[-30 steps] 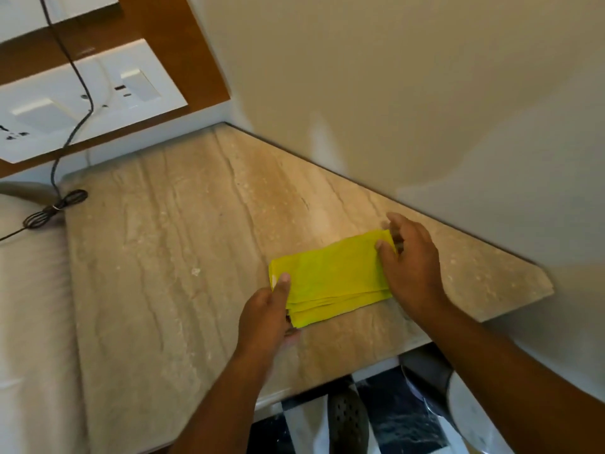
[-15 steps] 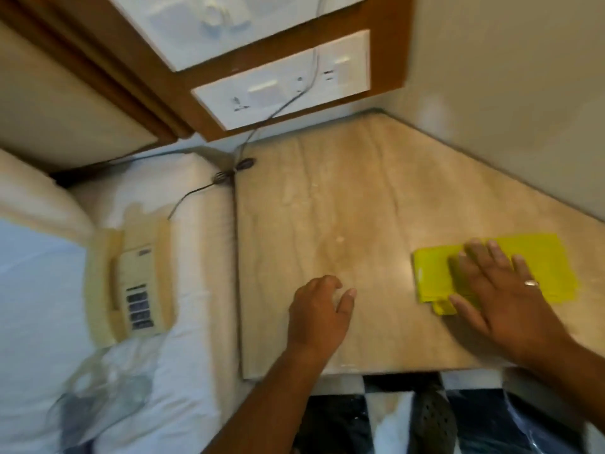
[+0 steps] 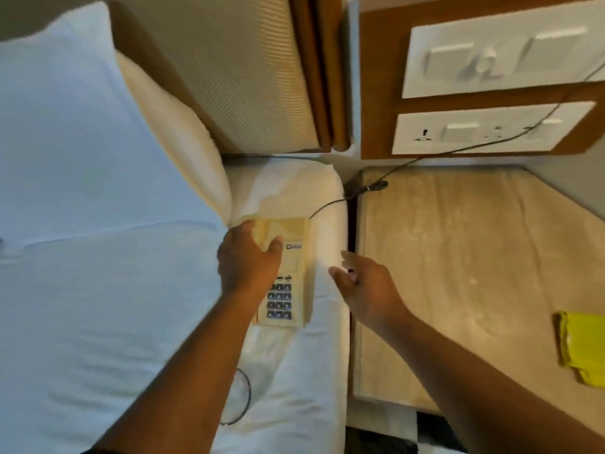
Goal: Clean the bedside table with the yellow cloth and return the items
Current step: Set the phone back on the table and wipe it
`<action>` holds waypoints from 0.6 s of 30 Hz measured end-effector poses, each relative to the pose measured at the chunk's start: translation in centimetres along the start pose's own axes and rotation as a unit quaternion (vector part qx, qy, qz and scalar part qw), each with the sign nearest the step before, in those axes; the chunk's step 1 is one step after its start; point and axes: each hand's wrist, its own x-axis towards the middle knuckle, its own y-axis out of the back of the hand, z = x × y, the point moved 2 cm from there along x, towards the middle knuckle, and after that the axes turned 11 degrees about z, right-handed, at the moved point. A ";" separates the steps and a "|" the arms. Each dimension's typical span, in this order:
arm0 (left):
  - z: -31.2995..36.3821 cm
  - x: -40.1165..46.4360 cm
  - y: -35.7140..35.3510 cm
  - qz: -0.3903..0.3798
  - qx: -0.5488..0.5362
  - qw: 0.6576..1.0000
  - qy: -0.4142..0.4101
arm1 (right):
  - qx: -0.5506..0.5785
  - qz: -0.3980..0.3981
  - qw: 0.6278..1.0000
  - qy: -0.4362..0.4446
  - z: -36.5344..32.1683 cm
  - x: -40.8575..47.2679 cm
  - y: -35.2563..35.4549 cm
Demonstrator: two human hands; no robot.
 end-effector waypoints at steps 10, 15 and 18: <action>-8.6 2.7 -4.4 -0.140 -0.123 0.964 0.187 | 0.019 -0.016 0.992 -0.127 -2.6 2.7 -10.1; -5.6 1.9 -4.3 -0.125 -0.137 0.971 0.152 | 0.031 0.057 0.989 -0.132 -2.3 2.6 -7.1; -0.9 0.4 -5.3 -0.125 -0.130 0.977 0.109 | 0.036 0.117 0.983 -0.136 -0.7 2.4 -3.3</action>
